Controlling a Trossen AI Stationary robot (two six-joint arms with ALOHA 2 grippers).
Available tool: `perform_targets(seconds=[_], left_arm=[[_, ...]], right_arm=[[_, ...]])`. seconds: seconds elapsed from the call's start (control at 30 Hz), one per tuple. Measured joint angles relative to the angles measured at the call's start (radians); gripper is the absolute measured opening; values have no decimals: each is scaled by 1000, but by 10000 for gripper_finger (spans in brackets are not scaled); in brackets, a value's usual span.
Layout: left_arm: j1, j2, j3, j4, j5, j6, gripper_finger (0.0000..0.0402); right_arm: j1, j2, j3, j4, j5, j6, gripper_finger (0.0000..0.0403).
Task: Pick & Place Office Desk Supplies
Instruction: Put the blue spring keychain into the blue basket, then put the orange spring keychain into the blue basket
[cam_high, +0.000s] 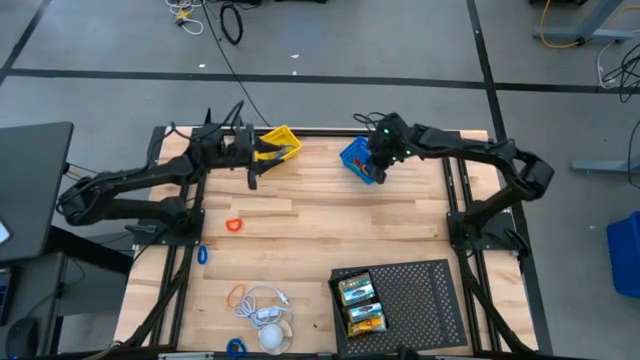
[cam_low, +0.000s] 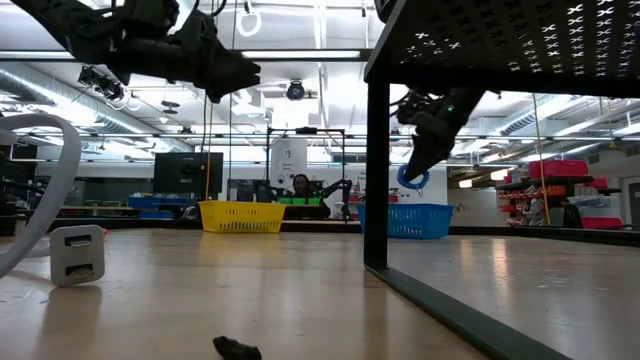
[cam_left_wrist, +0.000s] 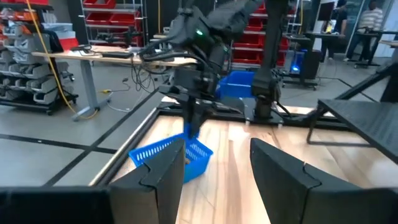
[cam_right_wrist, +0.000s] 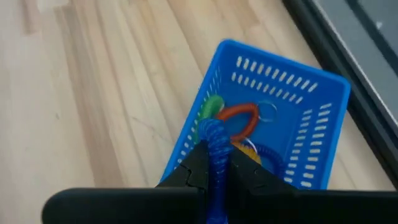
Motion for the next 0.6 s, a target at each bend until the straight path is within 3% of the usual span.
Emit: perform_targets(seconds=[0.17, 0.43, 0.6], left_arm=[[-20, -7, -13, 0, -23, 33, 185], [-20, -9, -13, -11, -15, 49, 185], [-20, -9, -13, -50, -20, 62, 185]], right_arm=[[19, 66, 96, -100, 56, -3, 26], [20, 70, 102, -97, 82, 11, 136], [20, 70, 102, -92, 81, 12, 176]])
